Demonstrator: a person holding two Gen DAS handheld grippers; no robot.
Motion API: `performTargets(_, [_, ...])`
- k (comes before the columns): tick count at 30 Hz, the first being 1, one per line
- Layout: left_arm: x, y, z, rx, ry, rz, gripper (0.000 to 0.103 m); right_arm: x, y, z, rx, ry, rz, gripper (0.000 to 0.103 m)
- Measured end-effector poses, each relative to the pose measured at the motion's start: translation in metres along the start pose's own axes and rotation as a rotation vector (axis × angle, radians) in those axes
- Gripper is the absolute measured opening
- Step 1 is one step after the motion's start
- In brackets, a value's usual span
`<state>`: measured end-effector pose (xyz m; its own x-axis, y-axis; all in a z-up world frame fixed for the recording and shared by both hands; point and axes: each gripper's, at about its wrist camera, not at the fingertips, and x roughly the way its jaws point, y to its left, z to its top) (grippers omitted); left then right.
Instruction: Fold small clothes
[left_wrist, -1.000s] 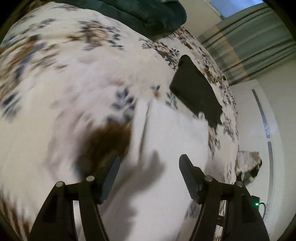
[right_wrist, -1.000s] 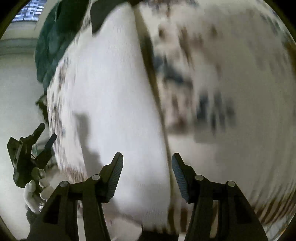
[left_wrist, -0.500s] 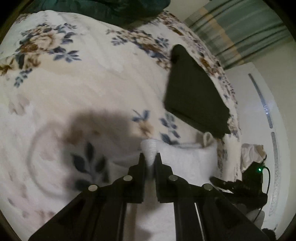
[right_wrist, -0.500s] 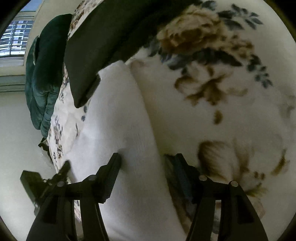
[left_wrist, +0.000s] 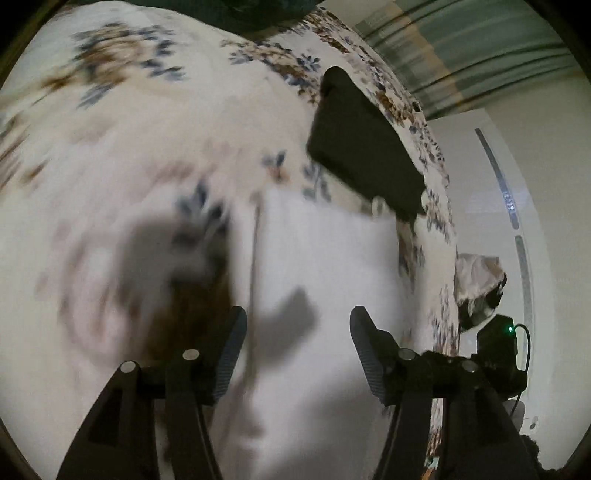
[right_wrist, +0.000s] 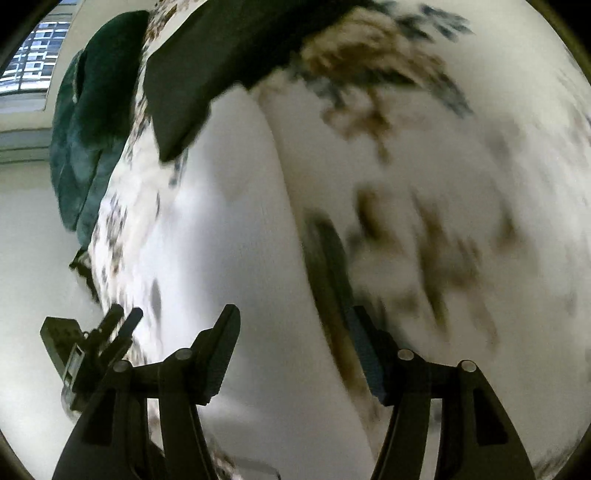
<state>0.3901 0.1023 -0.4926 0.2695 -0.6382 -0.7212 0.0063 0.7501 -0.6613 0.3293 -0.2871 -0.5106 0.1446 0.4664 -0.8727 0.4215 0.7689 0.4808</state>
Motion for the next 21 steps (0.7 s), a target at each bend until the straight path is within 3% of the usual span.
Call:
performTargets(3, [-0.025, 0.003, -0.062, -0.004, 0.034, 0.083, 0.056, -0.004, -0.035, -0.067, 0.022, 0.084, -0.007, 0.063])
performTargets(7, [-0.029, 0.023, -0.149, -0.06, 0.148, 0.189, 0.056, 0.026, -0.087, -0.166, 0.082, 0.248, -0.021, 0.063])
performTargets(10, [-0.011, 0.036, -0.201, -0.086, 0.243, 0.254, 0.056, 0.056, -0.117, -0.216, 0.156, 0.32, -0.017, 0.063])
performTargets(12, [-0.002, 0.039, -0.221, -0.087, 0.27, 0.265, 0.053, 0.07, -0.127, -0.238, 0.179, 0.319, 0.022, 0.062])
performTargets(13, [-0.001, 0.038, -0.231, -0.084, 0.265, 0.29, 0.045, 0.074, -0.127, -0.246, 0.171, 0.295, 0.036, 0.051])
performTargets(14, [-0.003, 0.035, -0.236, -0.074, 0.245, 0.292, 0.013, 0.077, -0.125, -0.252, 0.16, 0.28, 0.035, 0.011])
performTargets(15, [-0.006, 0.031, -0.238, -0.066, 0.228, 0.303, 0.009, 0.08, -0.122, -0.257, 0.157, 0.277, 0.034, 0.005])
performTargets(18, [-0.028, 0.021, -0.235, -0.1, 0.131, 0.265, 0.008, 0.068, -0.108, -0.273, 0.097, 0.224, -0.031, 0.003])
performTargets(21, [-0.052, 0.009, -0.226, -0.115, 0.061, 0.211, 0.008, 0.058, -0.095, -0.298, 0.022, 0.23, -0.114, 0.002])
